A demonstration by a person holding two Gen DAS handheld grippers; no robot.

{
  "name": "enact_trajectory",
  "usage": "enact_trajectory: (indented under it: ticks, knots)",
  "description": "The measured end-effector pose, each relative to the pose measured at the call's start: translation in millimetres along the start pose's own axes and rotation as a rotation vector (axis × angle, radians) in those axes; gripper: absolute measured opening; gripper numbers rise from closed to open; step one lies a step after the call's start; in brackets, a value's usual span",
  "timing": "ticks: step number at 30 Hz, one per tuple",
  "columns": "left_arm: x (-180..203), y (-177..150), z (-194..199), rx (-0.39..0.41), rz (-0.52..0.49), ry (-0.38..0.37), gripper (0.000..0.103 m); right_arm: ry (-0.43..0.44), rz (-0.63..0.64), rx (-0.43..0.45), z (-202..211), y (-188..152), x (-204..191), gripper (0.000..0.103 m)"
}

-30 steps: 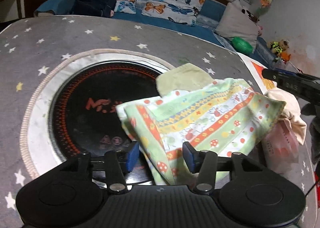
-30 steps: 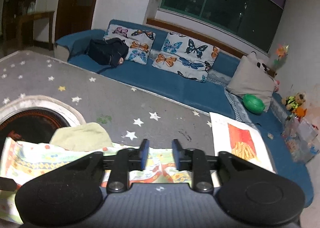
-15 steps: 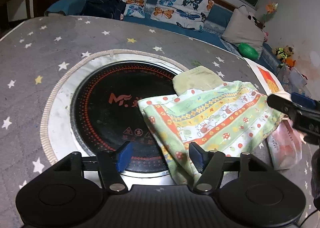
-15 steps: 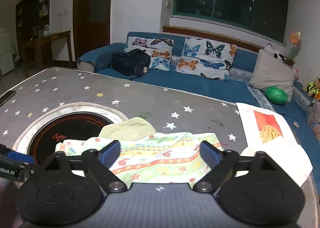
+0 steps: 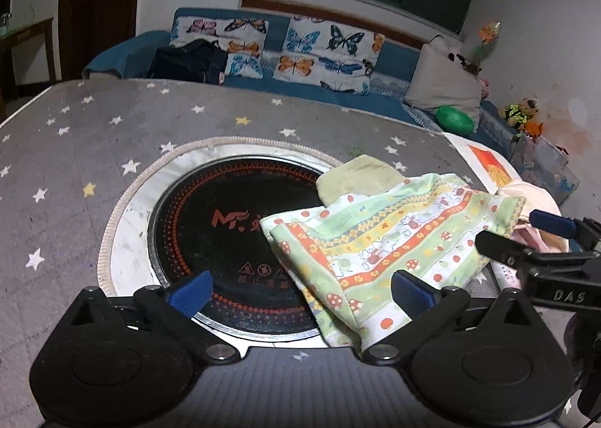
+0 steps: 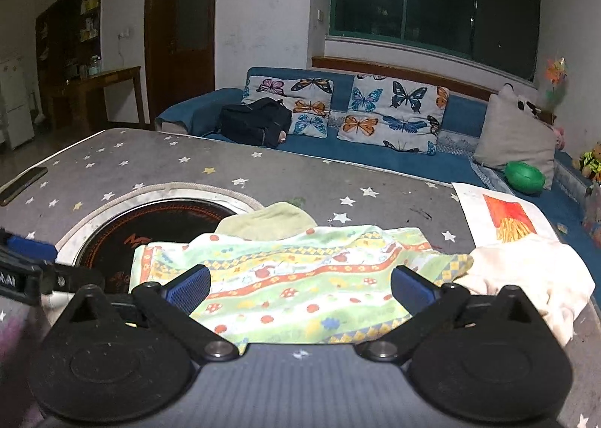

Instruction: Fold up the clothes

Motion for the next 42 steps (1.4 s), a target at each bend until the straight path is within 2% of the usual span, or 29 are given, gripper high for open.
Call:
enact_trajectory:
  ticks: [11, 16, 28, 42]
  knots:
    - [0.5, -9.0, 16.1, 0.098, -0.033, 0.039, 0.103, 0.024, 0.027, -0.004, 7.0, -19.1, -15.5, 0.103]
    - [4.1, -12.0, 18.3, 0.091, -0.091, 0.064, 0.103, 0.026, 0.059, -0.005, 8.4, -22.2, -23.8, 0.103]
    - [-3.4, -18.3, 24.2, 0.071, -0.093, 0.090, 0.103, 0.050, 0.121, -0.004, 8.0, -23.9, -45.5, 0.103]
    - [-4.2, -29.5, 27.6, 0.067, -0.116, 0.099, 0.103, 0.105, 0.168, -0.046, 7.8, -30.9, -60.3, 0.103]
Point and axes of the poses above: each gripper's, at about its wrist camera, not at the fingertips, and z roughly against the way its jaws point, x to its right, y to its top, the point moved 1 cm from there along -z, roughly the way its jaws point, and after that the axes turned 8 degrees about y, right-handed, at the moved point
